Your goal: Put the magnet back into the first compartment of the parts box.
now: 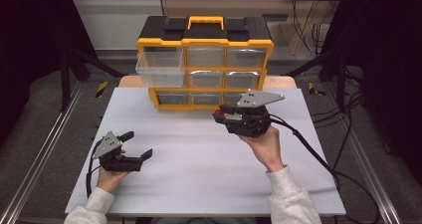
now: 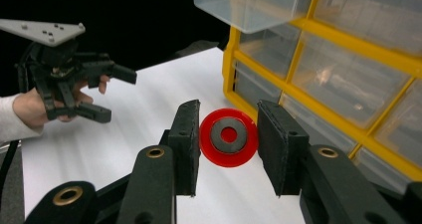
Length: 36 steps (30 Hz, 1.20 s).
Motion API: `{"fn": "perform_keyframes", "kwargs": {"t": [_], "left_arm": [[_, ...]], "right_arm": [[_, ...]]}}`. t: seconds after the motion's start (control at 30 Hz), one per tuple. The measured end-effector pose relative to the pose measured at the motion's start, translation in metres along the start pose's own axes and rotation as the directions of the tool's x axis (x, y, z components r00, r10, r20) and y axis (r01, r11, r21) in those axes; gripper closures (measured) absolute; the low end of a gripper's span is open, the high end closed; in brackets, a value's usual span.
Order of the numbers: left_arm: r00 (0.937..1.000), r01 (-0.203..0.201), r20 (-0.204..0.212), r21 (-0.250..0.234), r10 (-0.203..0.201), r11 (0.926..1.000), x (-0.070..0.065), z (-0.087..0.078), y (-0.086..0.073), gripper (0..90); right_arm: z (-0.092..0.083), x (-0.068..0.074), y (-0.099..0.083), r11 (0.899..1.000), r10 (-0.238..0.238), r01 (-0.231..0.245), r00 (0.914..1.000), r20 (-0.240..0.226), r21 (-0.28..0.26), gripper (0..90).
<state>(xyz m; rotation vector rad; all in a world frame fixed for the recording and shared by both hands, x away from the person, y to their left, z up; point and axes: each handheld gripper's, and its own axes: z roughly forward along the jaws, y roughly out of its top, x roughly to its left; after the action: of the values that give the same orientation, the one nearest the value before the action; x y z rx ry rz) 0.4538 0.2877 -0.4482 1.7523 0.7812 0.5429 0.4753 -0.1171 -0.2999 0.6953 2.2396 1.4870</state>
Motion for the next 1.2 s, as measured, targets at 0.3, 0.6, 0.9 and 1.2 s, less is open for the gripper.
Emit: {"fn": "perform_keyframes", "kwargs": {"t": [0.3, 0.6, 0.9, 1.2], "left_arm": [[1.0, 0.001, 0.0, -0.002, -0.001, 1.0, 0.0, -0.001, 0.0, 0.5], [1.0, -0.003, 0.002, -0.002, 0.003, 1.0, 0.0, -0.001, 0.0, 0.5], [1.0, 0.002, 0.001, -0.006, -0.002, 1.0, 0.0, -0.002, 0.0, 0.5], [1.0, 0.002, 0.002, -0.004, -0.002, 1.0, 0.0, -0.001, 0.0, 0.5]], "right_arm": [[0.001, -0.001, 0.018, 1.0, -0.012, 0.013, 0.9999, 0.012, -0.023, 62.2], [0.006, -0.002, 0.033, 0.999, -0.023, 0.024, 0.9995, 0.023, -0.032, 62.2], [0.011, -0.003, 0.046, 0.998, -0.032, 0.033, 0.9992, 0.026, -0.046, 62.2], [0.017, -0.005, 0.061, 0.997, -0.039, 0.041, 0.9989, 0.024, -0.063, 62.3]]}}
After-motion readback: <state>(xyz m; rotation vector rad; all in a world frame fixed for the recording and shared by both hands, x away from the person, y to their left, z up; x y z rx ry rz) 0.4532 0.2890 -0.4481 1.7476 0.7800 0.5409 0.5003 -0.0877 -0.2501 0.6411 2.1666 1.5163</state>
